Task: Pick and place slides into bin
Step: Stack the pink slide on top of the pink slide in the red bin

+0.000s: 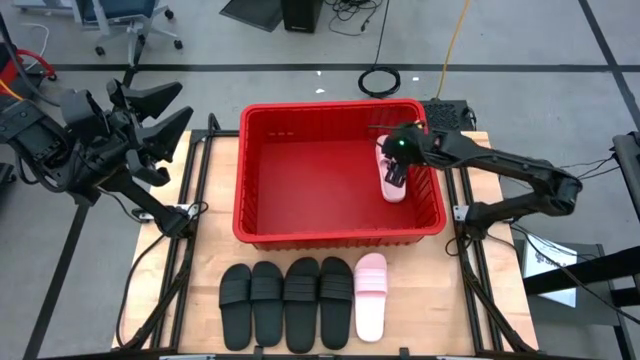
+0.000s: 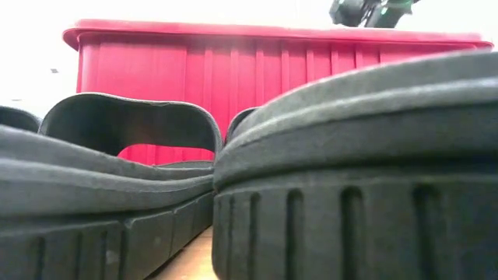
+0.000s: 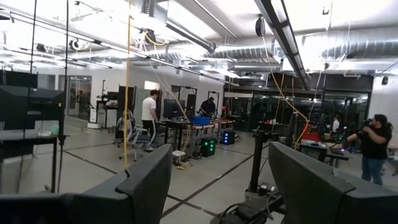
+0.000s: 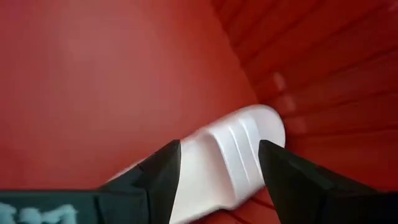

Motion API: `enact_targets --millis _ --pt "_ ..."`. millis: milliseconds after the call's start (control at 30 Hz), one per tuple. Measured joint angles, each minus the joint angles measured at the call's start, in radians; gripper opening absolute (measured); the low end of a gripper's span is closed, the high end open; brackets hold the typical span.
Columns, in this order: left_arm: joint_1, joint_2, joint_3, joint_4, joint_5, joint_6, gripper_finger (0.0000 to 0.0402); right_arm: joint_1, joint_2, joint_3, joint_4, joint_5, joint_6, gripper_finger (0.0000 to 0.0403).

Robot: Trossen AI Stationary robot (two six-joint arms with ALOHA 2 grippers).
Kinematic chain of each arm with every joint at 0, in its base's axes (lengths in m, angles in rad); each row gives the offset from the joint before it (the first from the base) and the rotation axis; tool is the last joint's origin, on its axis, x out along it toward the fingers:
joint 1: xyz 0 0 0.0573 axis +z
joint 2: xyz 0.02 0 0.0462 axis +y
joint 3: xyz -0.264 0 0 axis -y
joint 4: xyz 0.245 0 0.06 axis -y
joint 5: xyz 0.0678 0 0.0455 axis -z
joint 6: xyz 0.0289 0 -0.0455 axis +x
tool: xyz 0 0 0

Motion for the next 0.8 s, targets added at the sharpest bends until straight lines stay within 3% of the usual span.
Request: enact_targets --millis 500,633,800 --pt "0.0 0.0 0.0 -0.039 0.0 -0.008 0.0273 0.135 -0.213 0.0 0.398 -0.003 0.386 0.0205" --pt "0.0 0.0 0.0 -0.062 0.0 -0.009 0.0273 0.171 -0.225 0.0 0.601 -0.013 0.475 0.0205" --pt "0.0 0.0 0.0 -0.11 -0.004 -0.012 0.0273 0.209 -0.214 0.0 0.915 -0.124 0.553 0.0205"
